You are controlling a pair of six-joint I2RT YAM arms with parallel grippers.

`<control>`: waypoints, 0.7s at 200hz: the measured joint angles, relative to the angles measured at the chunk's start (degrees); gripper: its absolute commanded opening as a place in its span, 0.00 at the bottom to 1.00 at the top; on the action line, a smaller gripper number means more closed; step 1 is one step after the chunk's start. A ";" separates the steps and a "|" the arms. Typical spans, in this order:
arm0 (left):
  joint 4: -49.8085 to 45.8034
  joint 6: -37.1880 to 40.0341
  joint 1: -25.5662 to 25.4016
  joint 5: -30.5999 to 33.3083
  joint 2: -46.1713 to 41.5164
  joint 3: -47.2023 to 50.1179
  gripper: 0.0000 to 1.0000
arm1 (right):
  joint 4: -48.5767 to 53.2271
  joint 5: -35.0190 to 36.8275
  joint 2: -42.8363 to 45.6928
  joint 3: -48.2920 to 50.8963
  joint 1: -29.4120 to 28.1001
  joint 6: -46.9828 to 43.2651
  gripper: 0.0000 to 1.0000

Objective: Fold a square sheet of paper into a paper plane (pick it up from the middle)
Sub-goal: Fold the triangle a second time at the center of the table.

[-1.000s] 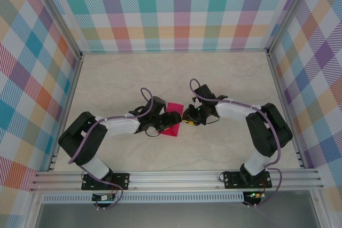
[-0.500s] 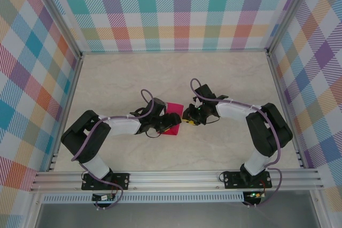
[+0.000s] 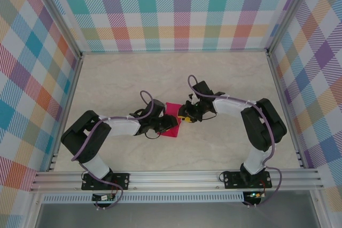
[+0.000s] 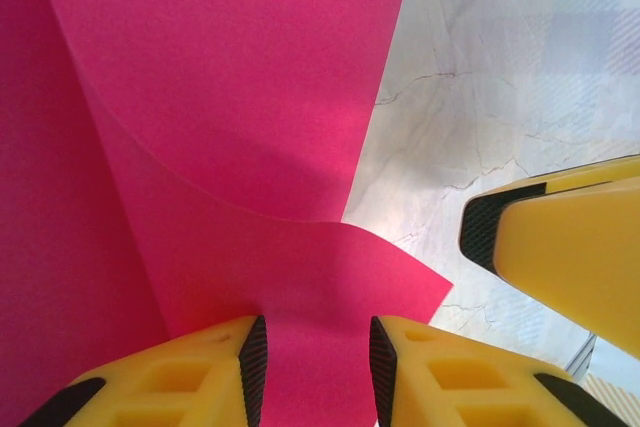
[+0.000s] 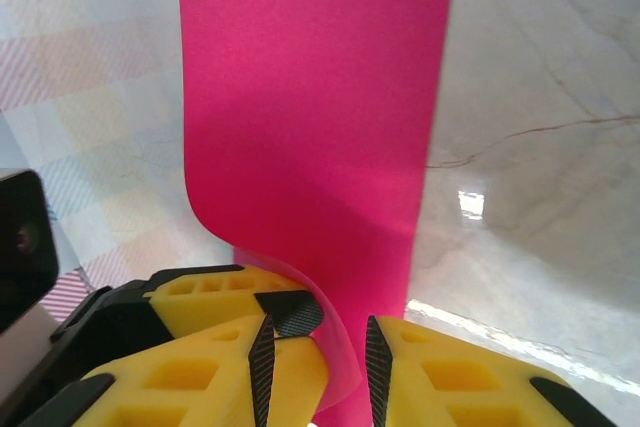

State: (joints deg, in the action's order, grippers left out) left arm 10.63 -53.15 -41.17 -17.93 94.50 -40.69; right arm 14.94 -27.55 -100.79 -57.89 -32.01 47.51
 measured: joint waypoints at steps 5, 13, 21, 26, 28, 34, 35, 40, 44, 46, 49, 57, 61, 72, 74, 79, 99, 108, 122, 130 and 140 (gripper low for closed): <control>0.00 0.00 0.00 0.00 0.00 0.04 0.35 | -0.11 -0.26 -0.11 0.00 0.00 -0.09 0.33; 0.00 0.00 0.00 0.00 0.00 0.07 0.35 | -0.15 -0.66 -0.39 -0.09 0.00 -0.17 0.33; 0.00 0.00 0.00 0.02 -0.02 0.07 0.35 | -0.15 -0.83 -0.79 -0.15 0.00 -0.35 0.33; -0.02 0.00 0.00 0.02 -0.04 0.07 0.35 | -0.11 -0.90 -1.03 -0.15 0.00 -0.39 0.33; -0.02 0.00 0.00 0.02 -0.04 0.07 0.35 | -0.04 -0.87 -1.11 -0.15 0.00 -0.42 0.33; -0.02 0.00 0.00 0.09 -0.07 0.07 0.35 | 0.13 -0.85 -1.33 -0.15 0.00 -0.59 0.33; -0.02 0.00 0.00 0.11 -0.07 0.07 0.35 | 0.15 -0.83 -1.36 -0.15 0.00 -0.61 0.33; -0.04 0.00 0.00 0.22 -0.11 0.07 0.35 | 0.33 -0.81 -1.44 -0.15 0.00 -0.83 0.32; -0.11 0.00 0.00 0.26 -0.13 0.07 0.35 | 0.52 -0.81 -1.49 -0.15 0.00 -1.07 0.32; -0.11 0.00 0.00 0.35 -0.15 0.07 0.35 | 0.57 -0.81 -1.49 -0.15 0.00 -1.18 0.32; -0.13 0.00 0.00 0.46 -0.17 0.07 0.35 | 0.70 -0.81 -1.49 -0.15 0.00 -1.31 0.32; -0.15 0.00 0.00 0.48 -0.22 0.07 0.35 | 0.94 -0.83 -1.49 -0.15 0.00 -1.73 0.32; -0.15 0.00 0.00 0.52 -0.24 0.07 0.35 | 0.98 -0.85 -1.49 -0.15 0.00 -1.92 0.32; -0.15 0.00 0.00 0.61 -0.31 0.07 0.35 | 1.14 -1.14 -1.49 -0.15 0.00 -2.56 0.32; -0.17 0.00 0.00 0.61 -0.33 0.07 0.35 | 1.16 -1.25 -1.49 -0.15 0.00 -2.62 0.32; -0.20 0.00 0.00 0.63 -0.37 0.07 0.35 | 1.18 -1.57 -1.49 -0.15 0.00 -3.02 0.31; -0.39 0.02 0.00 0.66 -0.50 0.07 0.34 | 1.33 -2.78 -1.51 -0.17 0.00 -4.15 0.28; -0.39 0.02 0.00 0.63 -0.50 0.07 0.34 | 1.46 -3.21 -1.53 -0.20 0.00 -4.61 0.26; -0.42 0.02 0.00 0.66 -0.50 0.07 0.34 | 1.49 -3.69 -1.64 -0.22 0.00 -5.14 0.23; -0.44 0.02 0.00 0.66 -0.50 0.07 0.34 | 1.51 -4.07 -1.73 -0.22 0.00 -5.44 0.20; -0.42 0.00 0.00 0.66 -0.50 0.07 0.34 | 1.62 -4.33 -1.84 -0.24 0.00 -5.79 0.18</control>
State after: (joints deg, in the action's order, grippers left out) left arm 10.22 -53.15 -41.17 -17.28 94.00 -40.62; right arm 16.56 -31.88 -102.63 -58.13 -32.01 41.71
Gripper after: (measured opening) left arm 0.341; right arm 0.204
